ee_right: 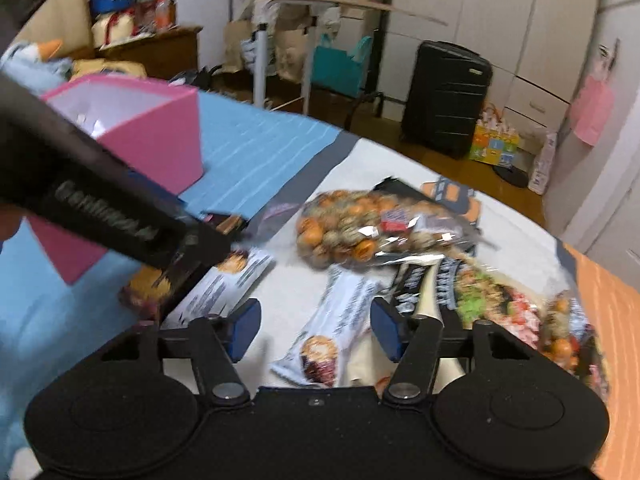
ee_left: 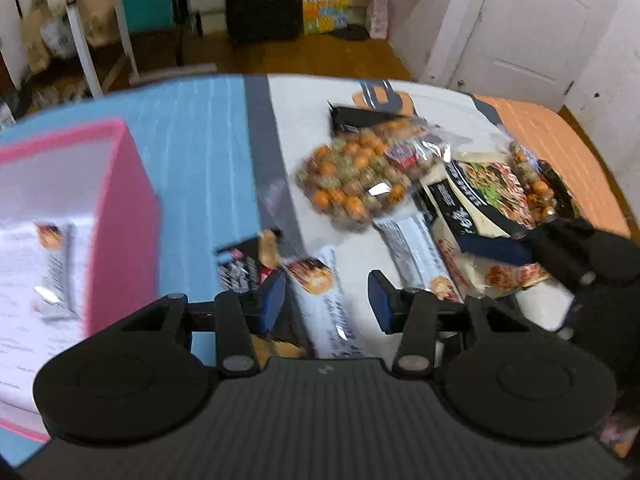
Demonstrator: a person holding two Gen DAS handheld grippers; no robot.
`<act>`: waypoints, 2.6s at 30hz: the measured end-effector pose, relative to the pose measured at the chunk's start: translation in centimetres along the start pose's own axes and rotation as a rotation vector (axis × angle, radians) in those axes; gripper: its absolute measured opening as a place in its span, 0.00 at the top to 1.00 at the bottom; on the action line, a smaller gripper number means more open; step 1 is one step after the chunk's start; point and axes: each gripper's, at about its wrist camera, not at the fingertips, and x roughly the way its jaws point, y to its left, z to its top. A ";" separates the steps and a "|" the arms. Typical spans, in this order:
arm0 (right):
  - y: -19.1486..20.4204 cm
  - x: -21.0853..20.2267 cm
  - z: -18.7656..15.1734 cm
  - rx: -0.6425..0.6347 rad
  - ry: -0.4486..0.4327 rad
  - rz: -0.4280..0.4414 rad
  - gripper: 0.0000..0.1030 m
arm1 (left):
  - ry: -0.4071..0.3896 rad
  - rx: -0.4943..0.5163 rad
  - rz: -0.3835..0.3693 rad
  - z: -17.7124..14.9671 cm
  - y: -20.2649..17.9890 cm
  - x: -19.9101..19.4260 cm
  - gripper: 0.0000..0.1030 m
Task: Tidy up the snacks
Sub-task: 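Grasp a white bar with the left gripper while the right gripper grasps a chocolate-printed white bar, then carry both held bars over the pink box with both grippers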
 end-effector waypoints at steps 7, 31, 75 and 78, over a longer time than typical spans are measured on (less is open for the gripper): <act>1.7 1.0 -1.6 -0.083 -0.005 -0.077 0.46 | 0.082 -0.178 -0.085 -1.2 0.8 3.3 0.65; 1.9 1.9 -2.0 -0.068 0.016 -0.148 0.69 | 0.107 -0.218 0.033 -2.3 0.8 5.5 0.74; 4.7 -7.9 -1.1 0.172 0.179 0.190 0.69 | 0.151 -0.278 0.051 -9.4 4.3 -8.1 0.77; 5.7 -8.7 -0.2 0.134 0.152 0.208 0.70 | 0.125 -0.282 0.073 -10.0 4.8 -9.7 0.77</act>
